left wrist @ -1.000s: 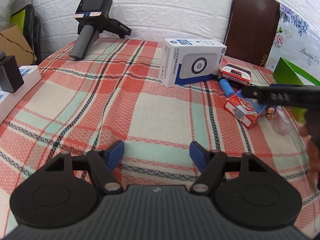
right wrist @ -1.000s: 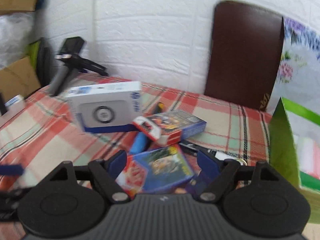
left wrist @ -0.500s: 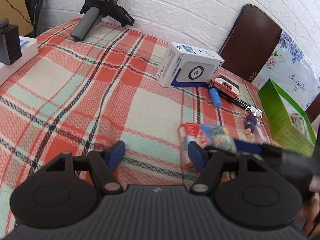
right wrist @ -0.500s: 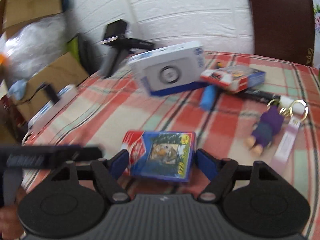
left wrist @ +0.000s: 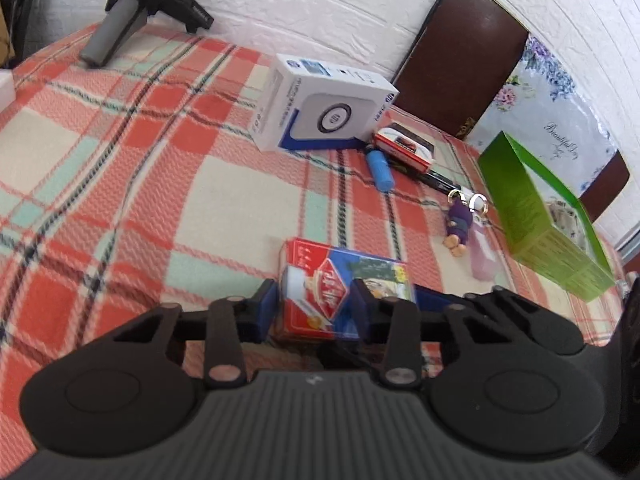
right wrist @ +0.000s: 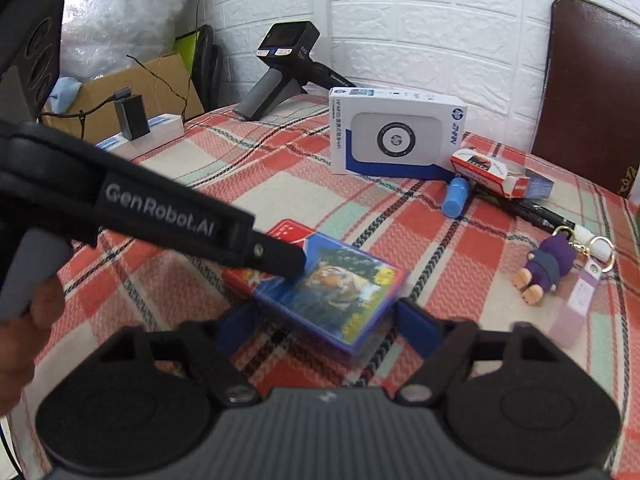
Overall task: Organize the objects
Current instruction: 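Grasp the red-and-blue card box with the left gripper, then carry the card box into the green box and release it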
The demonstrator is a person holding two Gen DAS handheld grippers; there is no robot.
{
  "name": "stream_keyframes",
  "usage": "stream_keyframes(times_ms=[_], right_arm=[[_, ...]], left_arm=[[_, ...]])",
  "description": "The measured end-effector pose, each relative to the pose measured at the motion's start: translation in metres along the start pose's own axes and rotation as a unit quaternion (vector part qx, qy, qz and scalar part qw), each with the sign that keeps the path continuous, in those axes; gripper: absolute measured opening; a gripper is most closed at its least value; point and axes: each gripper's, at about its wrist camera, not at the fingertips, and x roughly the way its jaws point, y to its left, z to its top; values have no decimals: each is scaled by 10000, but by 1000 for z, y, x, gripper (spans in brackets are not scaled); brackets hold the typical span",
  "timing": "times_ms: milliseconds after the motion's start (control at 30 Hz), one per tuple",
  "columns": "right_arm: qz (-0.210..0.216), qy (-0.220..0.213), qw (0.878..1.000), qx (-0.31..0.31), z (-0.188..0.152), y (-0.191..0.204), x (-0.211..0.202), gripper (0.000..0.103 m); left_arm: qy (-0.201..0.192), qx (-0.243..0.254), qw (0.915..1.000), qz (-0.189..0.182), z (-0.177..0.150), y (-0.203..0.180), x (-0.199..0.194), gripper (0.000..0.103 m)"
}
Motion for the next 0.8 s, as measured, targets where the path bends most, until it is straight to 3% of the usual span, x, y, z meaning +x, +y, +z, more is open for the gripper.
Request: stream_keyframes(times_ms=[200, 400, 500, 633, 733, 800], right_arm=[[-78, 16, 10000, 4, -19, 0, -26, 74], [-644, -1, 9976, 259, -60, -24, -80, 74], [-1076, -83, 9913, 753, -87, -49, -113, 74], [-1705, -200, 9748, 1422, -122, -82, -152, 74], [-2080, -302, 9617, 1762, -140, -106, -172, 74], [-2223, -402, 9540, 1969, -143, -121, -180, 74]], left_arm=[[235, 70, 9996, -135, -16, -20, -6, 41], [551, 578, 9942, -718, -45, -80, 3, 41], [686, 1092, 9865, -1007, -58, -128, 16, 41], [766, 1954, 9676, -1402, -78, -197, 37, 44], [803, 2327, 9554, -1631, -84, -236, 51, 45], [794, 2432, 9523, -1664, -82, -254, 57, 45]])
